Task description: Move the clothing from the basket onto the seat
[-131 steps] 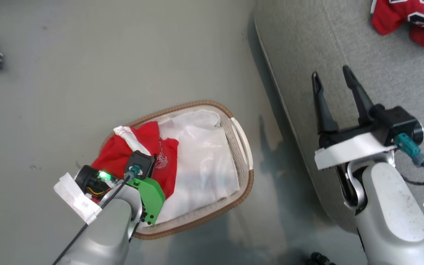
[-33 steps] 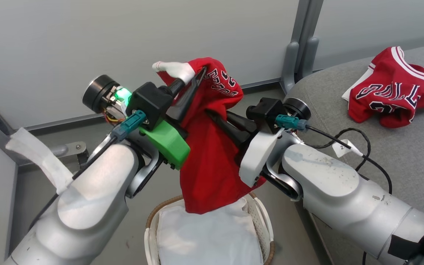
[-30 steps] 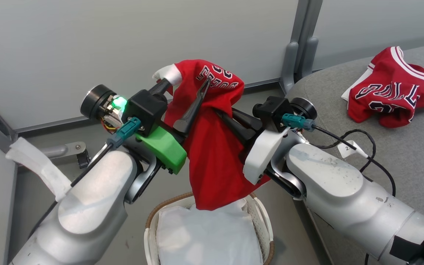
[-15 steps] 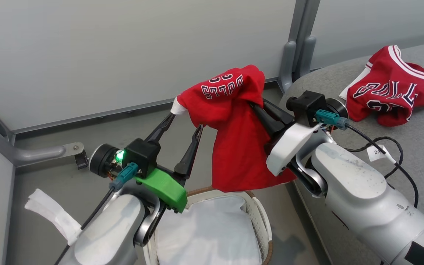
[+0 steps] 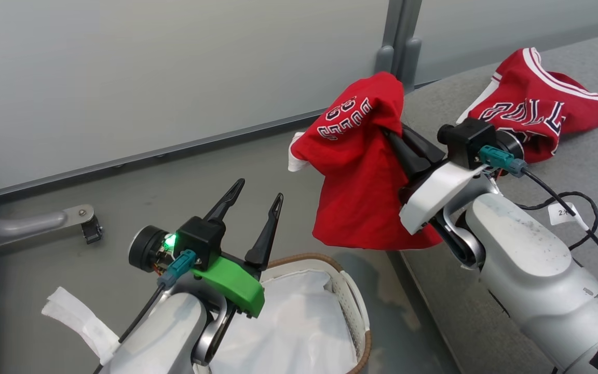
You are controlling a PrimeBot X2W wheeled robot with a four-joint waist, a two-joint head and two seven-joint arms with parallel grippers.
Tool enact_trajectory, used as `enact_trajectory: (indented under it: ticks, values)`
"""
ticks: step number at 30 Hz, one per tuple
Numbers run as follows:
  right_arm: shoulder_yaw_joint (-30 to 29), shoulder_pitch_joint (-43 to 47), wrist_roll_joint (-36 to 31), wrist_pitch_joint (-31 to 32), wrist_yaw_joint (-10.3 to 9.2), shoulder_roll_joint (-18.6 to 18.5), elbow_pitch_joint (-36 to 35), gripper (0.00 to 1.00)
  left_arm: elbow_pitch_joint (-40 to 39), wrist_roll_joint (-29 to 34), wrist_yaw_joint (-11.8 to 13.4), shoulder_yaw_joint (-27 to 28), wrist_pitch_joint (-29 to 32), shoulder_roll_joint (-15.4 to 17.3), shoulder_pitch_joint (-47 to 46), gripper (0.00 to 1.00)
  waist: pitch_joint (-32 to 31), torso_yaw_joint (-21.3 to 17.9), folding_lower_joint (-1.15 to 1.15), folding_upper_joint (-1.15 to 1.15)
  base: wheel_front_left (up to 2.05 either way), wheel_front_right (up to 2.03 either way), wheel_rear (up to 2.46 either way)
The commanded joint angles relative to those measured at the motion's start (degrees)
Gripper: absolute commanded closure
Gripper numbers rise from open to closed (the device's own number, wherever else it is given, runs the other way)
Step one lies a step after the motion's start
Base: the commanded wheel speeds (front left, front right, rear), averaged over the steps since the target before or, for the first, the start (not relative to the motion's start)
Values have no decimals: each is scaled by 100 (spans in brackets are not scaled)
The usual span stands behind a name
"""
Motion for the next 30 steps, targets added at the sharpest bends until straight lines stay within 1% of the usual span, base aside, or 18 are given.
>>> enact_trajectory:
  ticks: [1,11,17,23,27,30]
  values:
    - [-79,103,-68,-3,-8,-54,-36,100,-31,24,9,-6,-35,-12,73,0,126,-218,0,9,0,0,0]
    - [-694,137,-361,-2,-8,-279,-162,100,-81,83,25,-83,-36,-36,-80,0,618,-1153,0,9,0,0,0]
    - [-1065,196,-527,-2,-8,-302,-193,100,-57,138,-25,-143,-36,-19,-205,0,916,-1626,0,9,0,0,0]
    - [-1361,282,-663,-3,-8,-237,-200,100,-39,202,-35,-235,-12,3,-301,0,1126,-1813,0,9,0,0,0]
    - [-1533,267,-726,-3,-8,-217,-188,100,-48,231,-73,-274,-1,15,-372,0,1235,-1779,0,9,0,0,0]
    - [-1657,43,-803,-3,-8,-254,-146,100,-58,232,-89,-306,1,3,-390,0,1300,-1688,0,9,0,0,0]
